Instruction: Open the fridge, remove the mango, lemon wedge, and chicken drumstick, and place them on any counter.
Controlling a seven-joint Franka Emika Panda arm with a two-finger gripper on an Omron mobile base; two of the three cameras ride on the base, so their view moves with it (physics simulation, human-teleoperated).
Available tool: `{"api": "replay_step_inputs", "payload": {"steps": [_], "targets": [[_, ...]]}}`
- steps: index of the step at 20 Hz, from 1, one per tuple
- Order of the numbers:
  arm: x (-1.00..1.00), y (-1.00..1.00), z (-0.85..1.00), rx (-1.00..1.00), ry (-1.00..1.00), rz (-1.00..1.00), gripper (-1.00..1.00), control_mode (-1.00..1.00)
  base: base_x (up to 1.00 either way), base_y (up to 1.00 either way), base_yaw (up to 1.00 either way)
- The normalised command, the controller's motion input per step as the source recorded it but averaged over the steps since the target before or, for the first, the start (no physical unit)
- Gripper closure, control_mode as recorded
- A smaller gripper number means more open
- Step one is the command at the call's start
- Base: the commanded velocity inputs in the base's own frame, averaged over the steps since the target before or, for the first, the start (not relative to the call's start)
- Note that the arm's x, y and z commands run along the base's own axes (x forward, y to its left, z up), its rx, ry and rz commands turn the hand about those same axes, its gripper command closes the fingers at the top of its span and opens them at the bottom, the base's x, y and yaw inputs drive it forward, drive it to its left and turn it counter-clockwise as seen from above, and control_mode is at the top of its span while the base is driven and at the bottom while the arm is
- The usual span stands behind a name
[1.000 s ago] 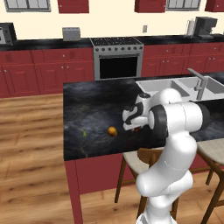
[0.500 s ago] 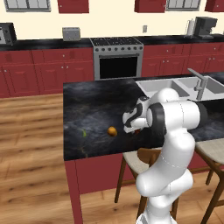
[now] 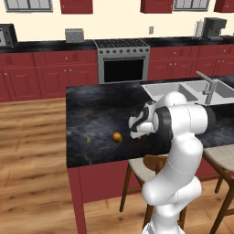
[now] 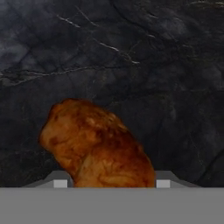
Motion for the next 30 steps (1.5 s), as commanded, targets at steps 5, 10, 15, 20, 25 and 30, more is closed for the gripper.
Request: {"api": "replay_step_inputs", "payload": {"steps": [5,10,15,20,25,30], "targets": [[-0.16,0.0,0.04,0.02,-0.1,0.06,-1.0,-1.0,0.0,0.0,0.0],[-0.33,-0.03,0.48,0.12,-0.17,0.06,-1.0,-1.0,0.0,0.0,0.0],[-0.45,0.0,0.66,0.18,-0.1,0.03,-1.0,-1.0,0.0,0.0,0.0],[-0.57,0.0,0.76,0.19,0.0,-0.06,-1.0,-1.0,0.0,0.0,0.0],[-0.58,0.0,1.0,0.05,0.0,-0.03,-1.0,-1.0,0.0,0.0,0.0],[-0.56,0.0,1.0,0.0,0.0,0.0,-1.0,-1.0,0.0,0.0,0.0]]}}
